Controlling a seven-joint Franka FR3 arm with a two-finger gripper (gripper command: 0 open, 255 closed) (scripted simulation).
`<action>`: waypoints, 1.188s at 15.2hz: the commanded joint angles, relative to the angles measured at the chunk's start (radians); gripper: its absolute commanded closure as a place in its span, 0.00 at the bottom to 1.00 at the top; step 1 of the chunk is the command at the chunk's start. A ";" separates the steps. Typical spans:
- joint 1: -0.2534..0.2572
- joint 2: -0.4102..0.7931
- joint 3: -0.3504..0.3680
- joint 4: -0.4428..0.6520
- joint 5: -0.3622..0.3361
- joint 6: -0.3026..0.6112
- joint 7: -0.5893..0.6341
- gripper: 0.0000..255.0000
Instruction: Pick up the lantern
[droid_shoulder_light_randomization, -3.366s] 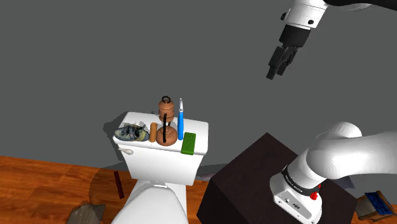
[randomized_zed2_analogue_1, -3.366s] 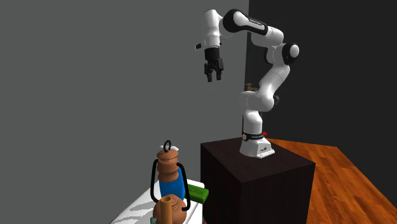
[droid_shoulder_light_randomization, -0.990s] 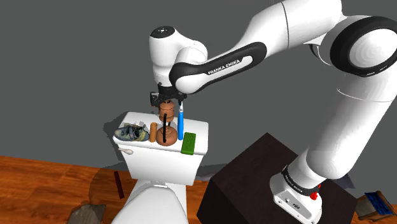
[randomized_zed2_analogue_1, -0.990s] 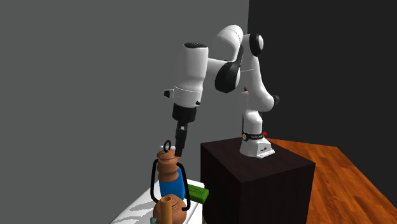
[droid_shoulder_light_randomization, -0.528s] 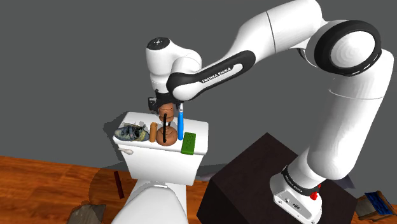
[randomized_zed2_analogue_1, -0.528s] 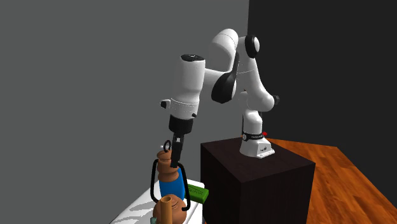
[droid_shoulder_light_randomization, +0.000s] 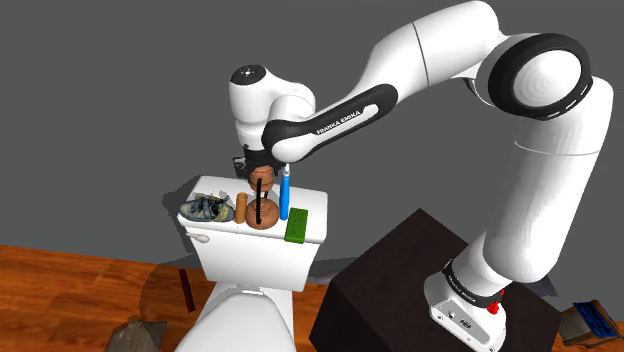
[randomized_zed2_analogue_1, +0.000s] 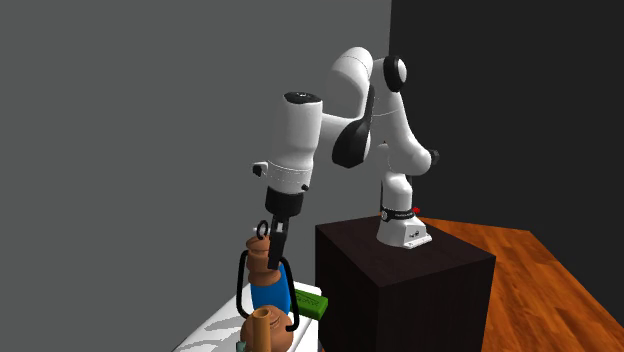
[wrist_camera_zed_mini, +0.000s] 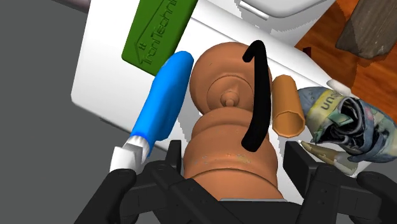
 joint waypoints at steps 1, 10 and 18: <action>0.000 0.002 0.000 -0.001 0.000 0.001 0.000 1.00; -0.009 -0.034 0.013 0.019 0.032 -0.045 -0.029 1.00; -0.018 -0.081 0.030 0.068 0.076 -0.127 -0.071 1.00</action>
